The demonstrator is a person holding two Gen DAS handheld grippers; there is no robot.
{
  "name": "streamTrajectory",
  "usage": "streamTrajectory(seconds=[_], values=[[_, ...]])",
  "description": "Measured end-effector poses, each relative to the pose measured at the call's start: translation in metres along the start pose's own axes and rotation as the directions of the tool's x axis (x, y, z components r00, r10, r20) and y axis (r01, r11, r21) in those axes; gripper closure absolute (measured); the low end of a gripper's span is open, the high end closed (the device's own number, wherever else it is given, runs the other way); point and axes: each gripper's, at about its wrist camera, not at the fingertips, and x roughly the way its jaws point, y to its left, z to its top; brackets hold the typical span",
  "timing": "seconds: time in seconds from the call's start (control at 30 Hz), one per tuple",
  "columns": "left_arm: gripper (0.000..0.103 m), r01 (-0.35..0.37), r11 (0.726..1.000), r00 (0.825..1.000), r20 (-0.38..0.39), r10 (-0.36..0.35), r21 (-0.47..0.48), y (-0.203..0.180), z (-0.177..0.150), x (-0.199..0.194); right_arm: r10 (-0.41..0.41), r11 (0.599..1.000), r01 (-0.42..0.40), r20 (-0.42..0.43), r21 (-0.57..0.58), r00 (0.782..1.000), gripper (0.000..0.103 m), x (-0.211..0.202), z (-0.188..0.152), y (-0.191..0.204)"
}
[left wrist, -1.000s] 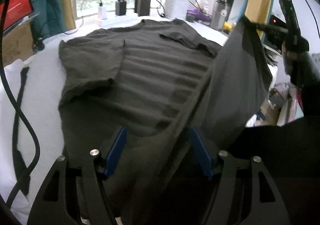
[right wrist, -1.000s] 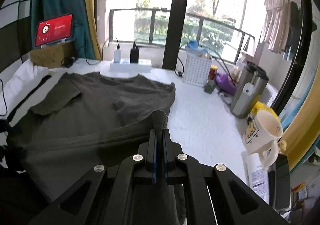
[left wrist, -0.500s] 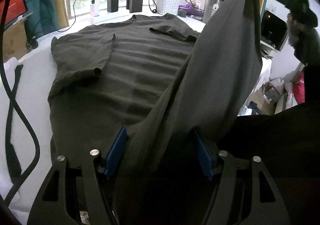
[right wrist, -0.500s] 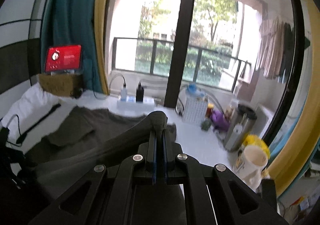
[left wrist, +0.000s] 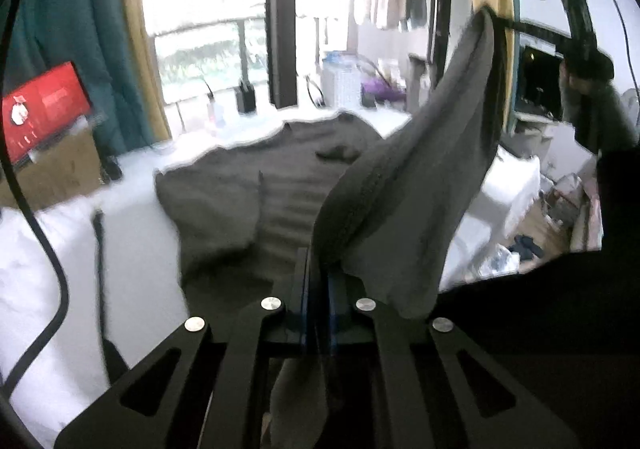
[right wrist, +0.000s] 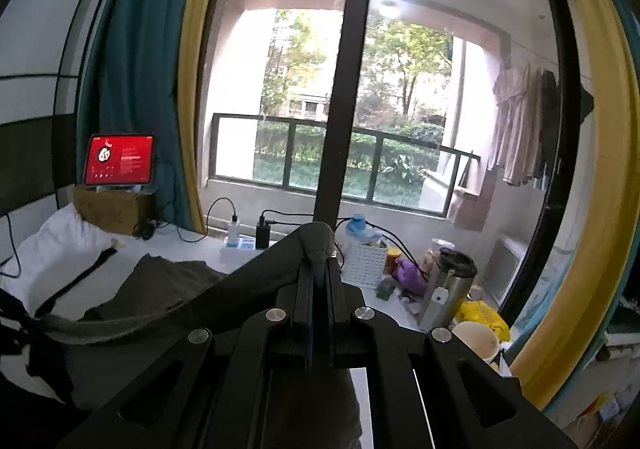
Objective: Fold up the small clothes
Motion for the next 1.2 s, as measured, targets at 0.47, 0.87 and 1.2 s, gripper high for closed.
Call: streamTrajectory(seconds=[0.47, 0.87, 1.2], values=[[0.091, -0.037, 0.999, 0.981, -0.193, 0.037, 0.003, 0.023, -0.02, 0.073, 0.007, 0.995, 0.006, -0.126, 0.1, 0.992, 0.098, 0.042, -0.049, -0.025], [0.094, -0.103, 0.994, 0.982, -0.154, 0.108, 0.045, 0.018, -0.023, 0.034, -0.014, 0.991, 0.031, -0.125, 0.132, 0.992, 0.098, 0.036, -0.055, -0.039], [0.095, -0.204, 0.974, 0.979, 0.013, 0.204, 0.093, 0.023, 0.023, -0.004, -0.026, 0.99, 0.037, -0.085, 0.135, 0.996, 0.098, 0.027, -0.044, -0.041]])
